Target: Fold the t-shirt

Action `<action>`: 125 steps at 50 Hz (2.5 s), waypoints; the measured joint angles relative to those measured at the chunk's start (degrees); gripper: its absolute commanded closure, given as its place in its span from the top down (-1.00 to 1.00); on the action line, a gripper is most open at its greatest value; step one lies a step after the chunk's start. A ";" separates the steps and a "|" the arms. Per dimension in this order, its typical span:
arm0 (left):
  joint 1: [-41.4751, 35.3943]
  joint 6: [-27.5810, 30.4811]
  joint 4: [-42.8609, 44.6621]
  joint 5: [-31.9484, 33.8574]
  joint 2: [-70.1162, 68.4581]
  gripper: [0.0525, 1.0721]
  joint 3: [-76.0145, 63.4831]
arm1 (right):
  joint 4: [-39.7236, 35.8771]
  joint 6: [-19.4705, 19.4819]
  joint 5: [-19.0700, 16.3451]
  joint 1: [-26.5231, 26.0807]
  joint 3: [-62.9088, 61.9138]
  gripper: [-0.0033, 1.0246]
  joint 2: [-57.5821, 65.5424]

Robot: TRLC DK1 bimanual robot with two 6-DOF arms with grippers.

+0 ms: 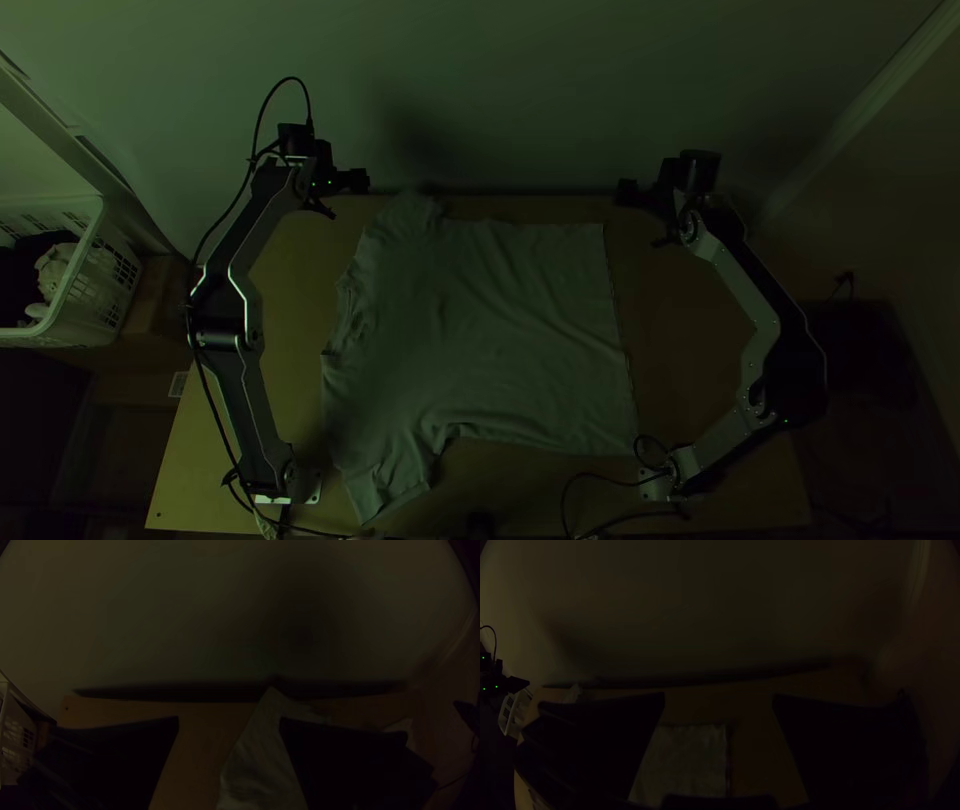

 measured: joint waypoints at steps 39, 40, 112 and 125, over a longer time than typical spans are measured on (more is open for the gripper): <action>-1.84 1.55 -4.96 -2.47 14.69 0.80 7.58 | -8.50 2.03 -0.31 -0.02 4.20 0.92 9.60; -1.92 1.66 -5.20 -2.54 14.88 0.80 7.65 | -8.52 2.05 -0.31 -0.02 4.37 0.92 9.77; -4.26 4.04 -8.02 -4.22 17.25 -0.95 9.14 | -32.83 9.77 -0.44 1.88 40.26 0.72 38.29; -3.96 3.67 -8.63 -3.61 17.09 -0.95 9.14 | -33.48 9.94 1.11 2.91 41.94 -0.35 40.59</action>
